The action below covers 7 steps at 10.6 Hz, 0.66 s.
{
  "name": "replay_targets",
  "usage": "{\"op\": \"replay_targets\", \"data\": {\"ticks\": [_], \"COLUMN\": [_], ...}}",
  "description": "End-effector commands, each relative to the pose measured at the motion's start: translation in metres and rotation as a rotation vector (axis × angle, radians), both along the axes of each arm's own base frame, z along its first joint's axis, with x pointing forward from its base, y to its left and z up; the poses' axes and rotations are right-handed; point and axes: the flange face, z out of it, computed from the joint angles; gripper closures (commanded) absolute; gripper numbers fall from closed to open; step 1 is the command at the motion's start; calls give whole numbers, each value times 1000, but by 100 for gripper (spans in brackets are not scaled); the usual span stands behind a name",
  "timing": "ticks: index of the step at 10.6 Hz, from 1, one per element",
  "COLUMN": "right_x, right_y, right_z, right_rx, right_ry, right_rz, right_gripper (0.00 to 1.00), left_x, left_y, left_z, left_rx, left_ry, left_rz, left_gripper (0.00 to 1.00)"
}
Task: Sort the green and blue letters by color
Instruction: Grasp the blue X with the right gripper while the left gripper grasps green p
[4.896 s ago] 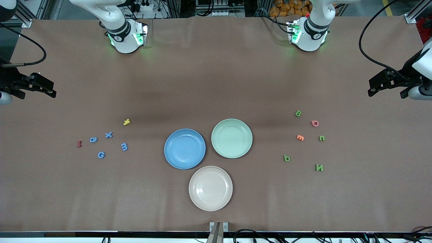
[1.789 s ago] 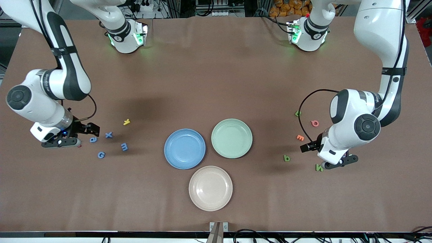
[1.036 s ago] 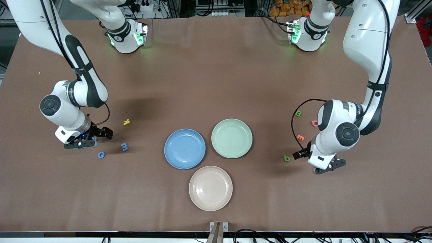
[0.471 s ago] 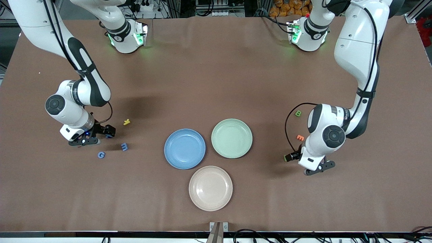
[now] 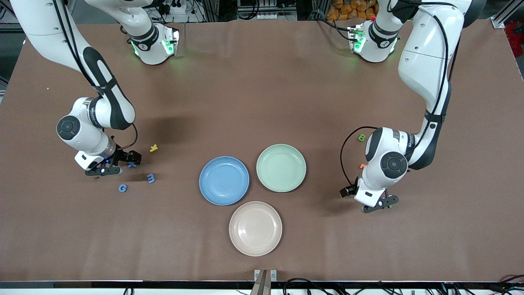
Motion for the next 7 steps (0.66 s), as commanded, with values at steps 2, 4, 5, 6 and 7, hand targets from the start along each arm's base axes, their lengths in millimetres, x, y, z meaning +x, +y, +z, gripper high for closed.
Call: {"op": "replay_targets", "data": {"ticks": [2,4,5,6,7], "right_x": [-1,0,1,1,1], "right_y": [11,15,15,14,13], "right_z": [-13,-13,-13,-13,-14], "right_rx": [41,48,48,48,47], "right_ry": [-1,-6,-7,-7,-6], "right_rz": [-41,-50,-49,-44,-44], "right_gripper": [0,3,15,26,33], "left_x": [2,1,0,-2,-2], "left_y": [-4,-9,-11,-15,-19], "left_z": [-11,-12,-13,-20,-20], "left_rx": [51,48,47,48,46], "left_ry": [-13,-11,-9,0,-3], "left_rz": [-88,-93,-87,-88,-90], "left_gripper": [0,0,0,0,0]}}
